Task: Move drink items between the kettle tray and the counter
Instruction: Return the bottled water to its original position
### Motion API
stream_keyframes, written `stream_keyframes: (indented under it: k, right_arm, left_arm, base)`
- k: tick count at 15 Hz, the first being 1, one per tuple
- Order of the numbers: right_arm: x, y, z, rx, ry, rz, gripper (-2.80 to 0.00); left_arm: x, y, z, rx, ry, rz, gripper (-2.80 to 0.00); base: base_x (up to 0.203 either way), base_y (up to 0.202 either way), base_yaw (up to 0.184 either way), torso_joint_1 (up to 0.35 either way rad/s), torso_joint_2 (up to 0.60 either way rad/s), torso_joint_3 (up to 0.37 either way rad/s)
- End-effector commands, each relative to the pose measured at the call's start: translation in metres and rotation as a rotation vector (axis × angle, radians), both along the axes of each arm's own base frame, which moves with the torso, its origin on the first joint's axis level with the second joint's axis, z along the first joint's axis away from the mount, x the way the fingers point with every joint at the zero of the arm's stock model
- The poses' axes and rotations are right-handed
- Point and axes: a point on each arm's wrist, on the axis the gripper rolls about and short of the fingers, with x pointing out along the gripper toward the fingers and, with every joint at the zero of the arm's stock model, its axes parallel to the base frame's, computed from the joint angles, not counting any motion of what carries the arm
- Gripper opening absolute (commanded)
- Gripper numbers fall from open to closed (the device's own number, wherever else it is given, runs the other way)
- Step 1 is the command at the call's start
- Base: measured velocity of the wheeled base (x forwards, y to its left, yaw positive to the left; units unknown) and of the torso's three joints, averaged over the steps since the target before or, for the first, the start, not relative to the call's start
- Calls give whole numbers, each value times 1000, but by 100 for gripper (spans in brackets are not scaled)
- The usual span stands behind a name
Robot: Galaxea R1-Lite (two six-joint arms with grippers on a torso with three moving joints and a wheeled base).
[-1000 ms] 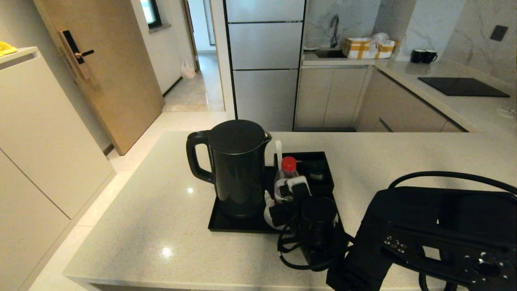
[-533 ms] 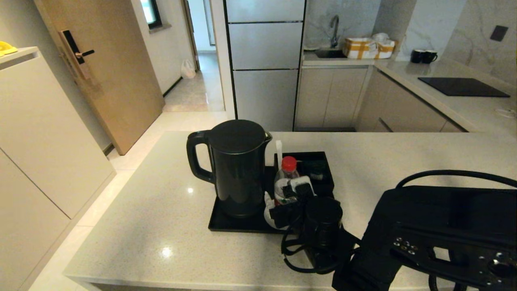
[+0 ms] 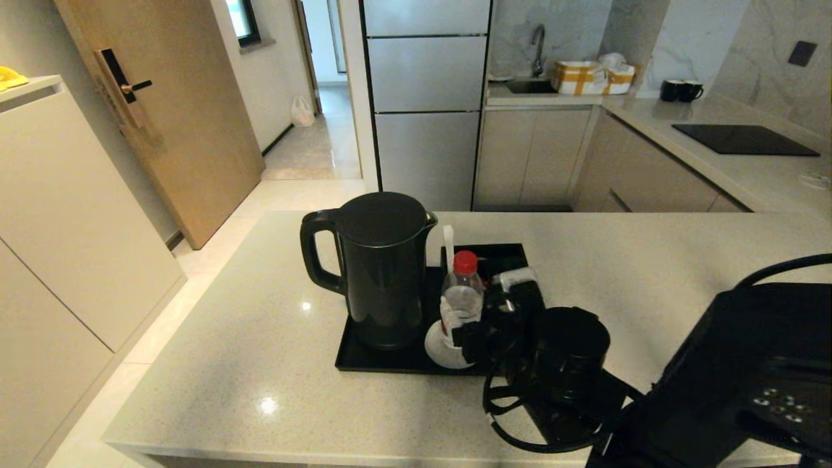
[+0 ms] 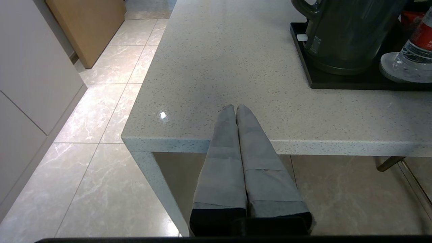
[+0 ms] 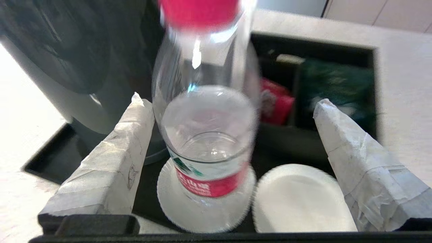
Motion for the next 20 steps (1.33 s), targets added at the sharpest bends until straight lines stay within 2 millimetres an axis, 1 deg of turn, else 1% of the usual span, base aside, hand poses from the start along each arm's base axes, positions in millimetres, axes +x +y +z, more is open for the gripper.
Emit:
stream_keyframes:
  k: [1, 5, 7, 8, 9, 11, 13, 14, 17, 18, 19, 20]
  right_arm:
    - [-14, -14, 39, 56, -58, -1, 0]
    - [-35, -37, 86, 83, -85, -16, 0]
    - [-46, -54, 109, 93, -96, -76, 0]
    - [-51, -65, 120, 91, -97, -132, -280]
    - [-55, -76, 127, 82, -91, -183, -280]
    - [-67, -103, 148, 92, -104, -256, -280]
    - [-85, -136, 164, 64, -92, -375, -280]
    - [-93, -155, 168, 37, -78, -459, -280]
    - [-106, -214, 172, -38, -24, -834, -280]
    - [-115, -234, 171, -60, -2, -979, -280]
    - [-126, -249, 167, -85, 31, -1104, -280]
    - [-139, -259, 155, -115, 75, -1193, -280]
  left_arm:
    - [0, 0, 0, 0, 3, -1, -280]
    - [0, 0, 0, 0, 3, 1, -280]
    - [0, 0, 0, 0, 3, 1, -280]
    - [0, 0, 0, 0, 3, -1, -280]
    - [0, 0, 0, 0, 3, 2, -280]
    - [0, 0, 0, 0, 3, 1, -280]
    - [0, 0, 0, 0, 3, 1, -280]
    - [0, 0, 0, 0, 3, 1, -280]
    - [0, 0, 0, 0, 3, 1, -280]
    - [0, 0, 0, 0, 3, 1, -280]
    - [0, 0, 0, 0, 3, 2, -280]
    - [0, 0, 0, 0, 3, -1, -280]
  base:
    - [0, 0, 0, 0, 0, 0]
    - [0, 0, 0, 0, 0, 0]
    - [0, 0, 0, 0, 0, 0]
    - [0, 0, 0, 0, 0, 0]
    - [0, 0, 0, 0, 0, 0]
    - [0, 0, 0, 0, 0, 0]
    - [0, 0, 0, 0, 0, 0]
    - [0, 0, 0, 0, 0, 0]
    - [0, 0, 0, 0, 0, 0]
    - [0, 0, 0, 0, 0, 0]
    - [0, 0, 0, 0, 0, 0]
    - [0, 0, 0, 0, 0, 0]
